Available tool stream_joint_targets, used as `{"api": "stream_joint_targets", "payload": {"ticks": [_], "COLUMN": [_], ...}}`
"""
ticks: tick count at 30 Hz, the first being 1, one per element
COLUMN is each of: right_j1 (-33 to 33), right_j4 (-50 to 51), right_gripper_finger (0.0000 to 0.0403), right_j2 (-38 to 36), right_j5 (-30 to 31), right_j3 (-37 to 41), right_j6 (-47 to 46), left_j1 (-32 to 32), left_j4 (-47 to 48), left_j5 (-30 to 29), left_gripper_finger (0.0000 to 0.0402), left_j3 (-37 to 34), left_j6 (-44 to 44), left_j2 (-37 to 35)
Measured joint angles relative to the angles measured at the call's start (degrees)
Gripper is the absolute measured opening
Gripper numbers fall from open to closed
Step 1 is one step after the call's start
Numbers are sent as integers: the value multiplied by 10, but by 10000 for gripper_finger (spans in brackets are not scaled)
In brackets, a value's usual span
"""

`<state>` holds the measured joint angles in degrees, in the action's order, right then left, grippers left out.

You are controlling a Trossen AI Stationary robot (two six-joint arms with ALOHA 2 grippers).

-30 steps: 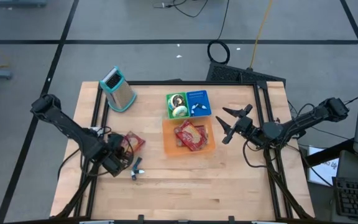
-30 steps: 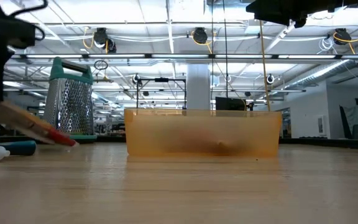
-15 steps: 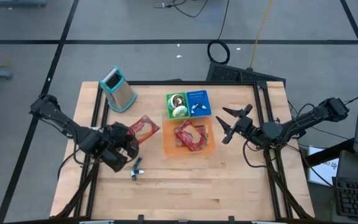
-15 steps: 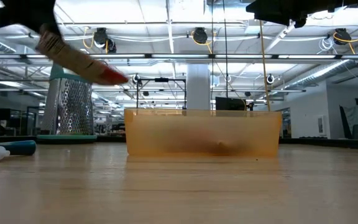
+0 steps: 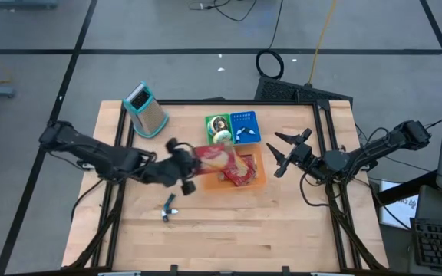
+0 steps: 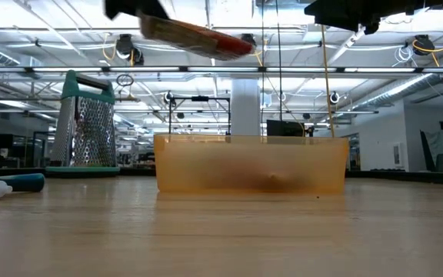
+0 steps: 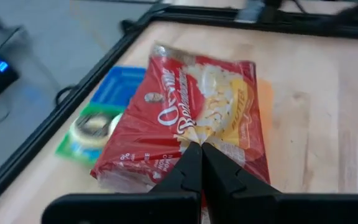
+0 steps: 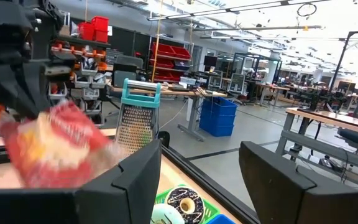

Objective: Pick & Place Food Item
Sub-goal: Put the red popcorn bag into the orange bin

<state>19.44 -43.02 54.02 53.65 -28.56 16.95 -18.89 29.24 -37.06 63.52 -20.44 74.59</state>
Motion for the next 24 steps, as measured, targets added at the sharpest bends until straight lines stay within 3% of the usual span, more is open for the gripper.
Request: {"api": "stream_joint_targets", "payload": {"ticks": [10,18,24], "right_j1": [0,0,0], "right_j4": [0,0,1], "right_gripper_finger": [208,208,208], "right_j2": [0,0,0], "right_j5": [0,0,0], "right_j3": [0,0,0], "right_j6": [0,2,2], "left_j1": [88,123,135], "left_j4": [-146,-186,-233], "left_j5": [158,167,208], "left_gripper_finger": [0,0,0], "left_j3": [-1,-2,-2], "left_j6": [152,133,128], "left_j2": [130,206,243]}}
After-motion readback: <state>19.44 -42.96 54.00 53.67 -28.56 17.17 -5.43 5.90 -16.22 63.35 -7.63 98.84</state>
